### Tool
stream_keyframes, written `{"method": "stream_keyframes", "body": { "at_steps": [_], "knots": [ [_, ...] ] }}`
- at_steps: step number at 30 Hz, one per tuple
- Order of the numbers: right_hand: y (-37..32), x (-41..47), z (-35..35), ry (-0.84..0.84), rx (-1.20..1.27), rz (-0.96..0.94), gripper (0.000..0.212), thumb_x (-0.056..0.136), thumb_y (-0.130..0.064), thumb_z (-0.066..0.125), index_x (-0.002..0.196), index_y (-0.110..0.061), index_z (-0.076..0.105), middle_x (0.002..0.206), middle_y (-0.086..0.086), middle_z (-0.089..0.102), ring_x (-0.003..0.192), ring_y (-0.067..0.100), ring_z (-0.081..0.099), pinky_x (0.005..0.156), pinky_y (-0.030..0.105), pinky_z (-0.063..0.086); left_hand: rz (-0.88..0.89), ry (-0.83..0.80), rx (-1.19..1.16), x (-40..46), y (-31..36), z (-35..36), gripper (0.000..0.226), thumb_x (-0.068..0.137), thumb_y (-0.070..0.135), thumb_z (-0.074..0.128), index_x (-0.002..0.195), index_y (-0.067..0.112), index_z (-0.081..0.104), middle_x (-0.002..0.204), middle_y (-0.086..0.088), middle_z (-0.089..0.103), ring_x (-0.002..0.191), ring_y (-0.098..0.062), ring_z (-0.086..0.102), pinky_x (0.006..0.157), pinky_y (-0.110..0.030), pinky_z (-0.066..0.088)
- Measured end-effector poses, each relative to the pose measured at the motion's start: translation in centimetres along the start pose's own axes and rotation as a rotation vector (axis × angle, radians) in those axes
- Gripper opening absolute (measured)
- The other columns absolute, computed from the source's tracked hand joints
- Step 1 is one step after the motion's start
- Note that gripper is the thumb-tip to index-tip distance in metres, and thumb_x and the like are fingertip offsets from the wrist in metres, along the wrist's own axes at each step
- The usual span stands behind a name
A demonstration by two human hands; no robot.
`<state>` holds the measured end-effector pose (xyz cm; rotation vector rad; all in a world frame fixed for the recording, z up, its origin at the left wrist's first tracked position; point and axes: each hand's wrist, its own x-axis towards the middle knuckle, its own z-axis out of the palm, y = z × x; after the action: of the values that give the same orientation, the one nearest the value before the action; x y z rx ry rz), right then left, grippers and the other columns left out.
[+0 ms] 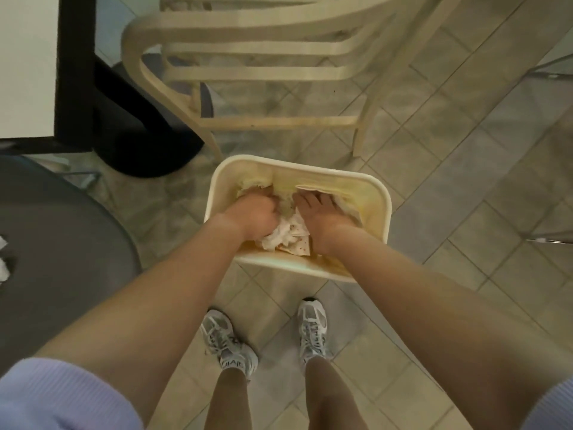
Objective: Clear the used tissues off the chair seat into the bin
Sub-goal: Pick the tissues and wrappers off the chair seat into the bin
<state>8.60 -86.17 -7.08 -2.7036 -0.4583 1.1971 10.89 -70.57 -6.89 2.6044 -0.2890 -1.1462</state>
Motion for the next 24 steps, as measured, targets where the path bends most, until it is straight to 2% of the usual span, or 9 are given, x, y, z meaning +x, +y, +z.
{"method": "stream_keyframes", "body": {
  "at_steps": [3, 5, 8, 11, 16, 19, 22, 24],
  "knots": [
    [-0.3, -1.7, -0.8, 0.004, 0.053, -0.025, 0.086, 0.076, -0.012, 0.060, 0.145, -0.026, 0.011, 0.153, 0.002, 0.008, 0.135, 0.030, 0.018, 0.112, 0.047, 0.027, 0.086, 0.042, -0.019, -1.7, -0.4, -0.7, 0.039, 0.095, 0.022, 0.044, 0.132, 0.011, 0.049, 0.151, -0.008, 0.026, 0.133, -0.029, 0.031, 0.110, -0.034, 0.025],
    [-0.6, -2.9, -1.3, 0.032, 0.064, -0.026, 0.082, 0.076, -0.016, 0.060, 0.145, -0.023, 0.015, 0.151, 0.004, 0.014, 0.134, 0.030, 0.021, 0.111, 0.046, 0.028, 0.128, 0.105, -0.055, -3.1, -0.3, -1.3, 0.038, 0.094, 0.024, 0.048, 0.130, 0.014, 0.052, 0.152, -0.007, 0.026, 0.135, -0.027, 0.030, 0.111, -0.033, 0.024],
    [-1.2, -4.8, -2.4, 0.065, 0.098, -0.011, 0.082, 0.074, -0.023, 0.059, 0.145, -0.023, 0.018, 0.151, 0.004, 0.020, 0.138, 0.029, 0.018, 0.113, 0.049, 0.025, 0.154, 0.206, -0.105, -5.2, 0.3, -2.5, 0.034, 0.094, 0.017, 0.049, 0.126, 0.009, 0.056, 0.145, -0.011, 0.038, 0.133, -0.025, 0.034, 0.107, -0.027, 0.024],
    [-2.5, -6.8, -3.8, 0.118, 0.043, -0.033, 0.069, 0.076, -0.025, 0.053, 0.141, -0.022, 0.029, 0.147, 0.007, 0.028, 0.135, 0.030, 0.024, 0.112, 0.048, 0.025, 0.198, 0.326, -0.130, -7.7, 0.9, -3.5, 0.031, 0.092, 0.010, 0.049, 0.121, 0.005, 0.059, 0.133, -0.012, 0.051, 0.124, -0.024, 0.042, 0.105, -0.030, 0.030],
    [-5.9, -9.6, -5.6, 0.200, -0.005, -0.087, 0.053, 0.083, -0.025, 0.049, 0.134, -0.018, 0.040, 0.142, 0.007, 0.034, 0.130, 0.030, 0.032, 0.100, 0.040, 0.034, 0.289, 0.437, -0.124, -11.4, 0.3, -4.3, 0.029, 0.090, 0.007, 0.051, 0.117, 0.006, 0.062, 0.129, -0.011, 0.054, 0.123, -0.023, 0.043, 0.104, -0.031, 0.032],
    [-8.8, -10.6, -6.0, 0.259, -0.011, -0.117, 0.048, 0.087, -0.028, 0.048, 0.133, -0.017, 0.042, 0.136, 0.007, 0.041, 0.126, 0.028, 0.036, 0.094, 0.040, 0.038, 0.331, 0.489, -0.129, -13.9, -1.0, -4.7, 0.028, 0.088, 0.006, 0.054, 0.115, 0.006, 0.064, 0.126, -0.011, 0.056, 0.121, -0.025, 0.045, 0.101, -0.038, 0.039],
    [-11.9, -10.9, -5.9, 0.306, -0.007, -0.177, 0.044, 0.090, -0.030, 0.047, 0.130, -0.013, 0.045, 0.129, 0.010, 0.048, 0.119, 0.032, 0.042, 0.092, 0.042, 0.041, 0.335, 0.546, -0.111, -17.0, -2.9, -4.7, 0.027, 0.088, 0.013, 0.053, 0.112, 0.009, 0.065, 0.119, -0.007, 0.061, 0.113, -0.023, 0.050, 0.091, -0.038, 0.046],
    [-15.0, -10.7, -5.6, 0.327, -0.013, -0.214, 0.037, 0.091, -0.028, 0.047, 0.124, -0.011, 0.051, 0.125, 0.012, 0.050, 0.117, 0.033, 0.044, 0.089, 0.044, 0.045, 0.295, 0.593, -0.069, -19.7, -5.1, -4.5, 0.035, 0.089, 0.027, 0.042, 0.108, 0.013, 0.067, 0.113, -0.004, 0.063, 0.107, -0.019, 0.054, 0.085, -0.036, 0.050]
  ]
}}
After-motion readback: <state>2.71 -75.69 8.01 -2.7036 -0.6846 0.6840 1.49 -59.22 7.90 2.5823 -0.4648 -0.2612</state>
